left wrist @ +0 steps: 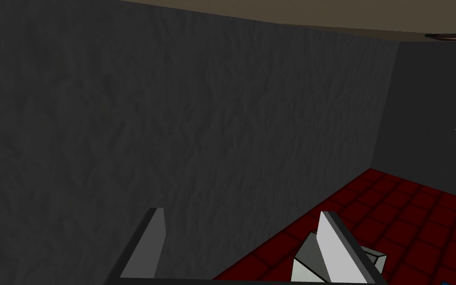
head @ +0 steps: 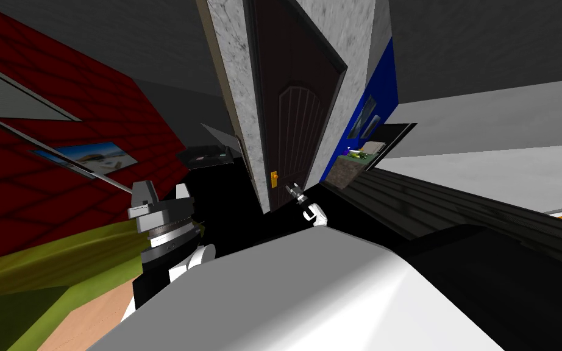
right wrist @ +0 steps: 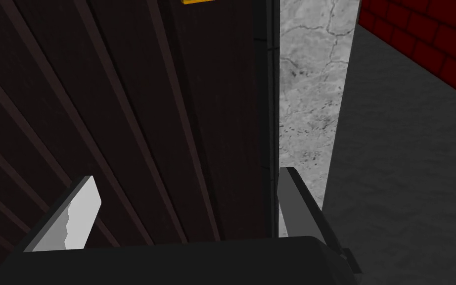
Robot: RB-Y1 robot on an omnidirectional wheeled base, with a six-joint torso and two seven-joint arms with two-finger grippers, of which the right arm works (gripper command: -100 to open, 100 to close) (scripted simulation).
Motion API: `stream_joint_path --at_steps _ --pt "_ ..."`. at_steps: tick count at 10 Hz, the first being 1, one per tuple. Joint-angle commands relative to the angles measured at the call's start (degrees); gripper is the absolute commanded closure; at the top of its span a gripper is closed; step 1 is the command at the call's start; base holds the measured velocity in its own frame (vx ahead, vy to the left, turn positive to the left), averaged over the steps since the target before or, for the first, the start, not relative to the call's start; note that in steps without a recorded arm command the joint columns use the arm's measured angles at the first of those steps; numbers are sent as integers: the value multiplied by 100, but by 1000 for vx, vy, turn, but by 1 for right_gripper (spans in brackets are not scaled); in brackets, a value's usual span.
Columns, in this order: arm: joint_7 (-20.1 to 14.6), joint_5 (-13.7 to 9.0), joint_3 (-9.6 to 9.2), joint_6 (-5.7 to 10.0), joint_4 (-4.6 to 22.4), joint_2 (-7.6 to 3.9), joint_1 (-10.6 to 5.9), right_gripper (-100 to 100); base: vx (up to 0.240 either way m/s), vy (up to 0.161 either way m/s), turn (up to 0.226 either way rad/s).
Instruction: Pull the door open
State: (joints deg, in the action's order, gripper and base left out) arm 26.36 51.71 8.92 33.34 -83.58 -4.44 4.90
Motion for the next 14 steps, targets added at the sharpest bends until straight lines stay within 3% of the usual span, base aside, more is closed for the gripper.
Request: stream_joint_path --at_steps 1,7,8,9,14 --pt "85 176 11 -5 161 17 -52 -100 140 87 -4" --pt "372 803 76 -19 841 101 -334 -100 147 49 -2" --pt "349 728 86 6 793 81 -311 -100 79 24 -1" --pt "397 582 294 115 1005 -89 -375 -100 89 99 185" --pt "448 391 547 250 1250 -289 -444 -100 102 88 83"
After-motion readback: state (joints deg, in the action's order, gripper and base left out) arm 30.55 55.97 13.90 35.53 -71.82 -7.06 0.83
